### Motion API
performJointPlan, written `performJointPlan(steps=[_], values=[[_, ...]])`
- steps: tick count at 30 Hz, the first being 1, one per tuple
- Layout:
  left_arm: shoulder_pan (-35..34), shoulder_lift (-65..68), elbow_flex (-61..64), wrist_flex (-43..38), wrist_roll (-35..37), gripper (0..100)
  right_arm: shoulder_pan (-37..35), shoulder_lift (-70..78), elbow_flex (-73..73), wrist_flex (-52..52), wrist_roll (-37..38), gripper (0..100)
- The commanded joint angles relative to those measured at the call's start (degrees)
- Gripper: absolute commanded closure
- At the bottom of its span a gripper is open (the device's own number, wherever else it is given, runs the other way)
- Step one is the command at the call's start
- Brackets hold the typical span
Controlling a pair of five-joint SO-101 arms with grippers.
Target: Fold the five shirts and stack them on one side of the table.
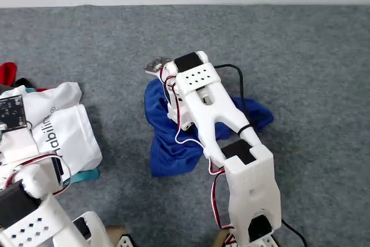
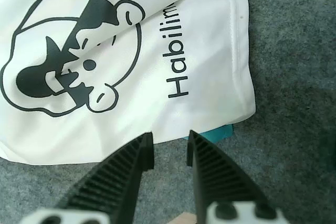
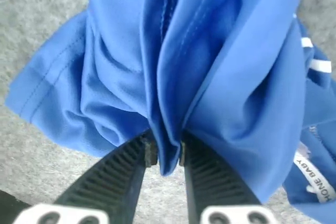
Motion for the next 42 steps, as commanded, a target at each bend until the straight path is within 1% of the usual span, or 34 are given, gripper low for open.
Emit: performJointPlan(steps=[1,3,6,11,16,18,21,25,30,33,36,42], values=[[0.4,-0.4,-0.1,-1.2,0.2,89,0.0,0.7,-0.5,2.1,0.6,92.4],[0.4,-0.4,-0.1,-1.2,0.2,89,0.0,0.9,-0.6,2.0,0.6,92.7],[0.4,-0.4,-0.1,-1.2,0.2,89,0.0,0.8,-0.6,1.9,0.7,99.5],[0.4,-0.4,-0.1,-1.2,0.2,89,0.7,-2.3,-0.6,2.2,2.4,98.8],[0.4,-0.4,-0.1,-1.2,0.2,89,2.0,-13.4,-0.6,2.3,2.5,98.8],[0.4,-0.4,-0.1,-1.2,0.2,89,2.9,-19.0,-0.6,2.3,3.8,98.8],[0.4,-0.4,-0.2,-1.2,0.2,89,5.3,-28.0,-0.6,2.2,4.4,98.8],[0.4,-0.4,-0.5,-1.2,0.2,89,11.6,-38.4,-0.6,2.2,8.1,98.8],[0.4,-0.4,-0.5,-1.2,0.2,89,23.6,-46.7,-0.6,1.9,13.4,98.8],[0.8,-0.4,-0.6,-1.2,0.2,89,30.5,-48.8,-0.6,1.9,15.9,98.8],[5.4,-0.4,-0.7,-1.2,0.2,89,35.5,-48.9,-0.4,2.1,18.2,98.8],[20.4,-0.4,-5.1,-1.2,0.4,89,42.9,-49.6,-0.5,2.0,23.9,98.8]])
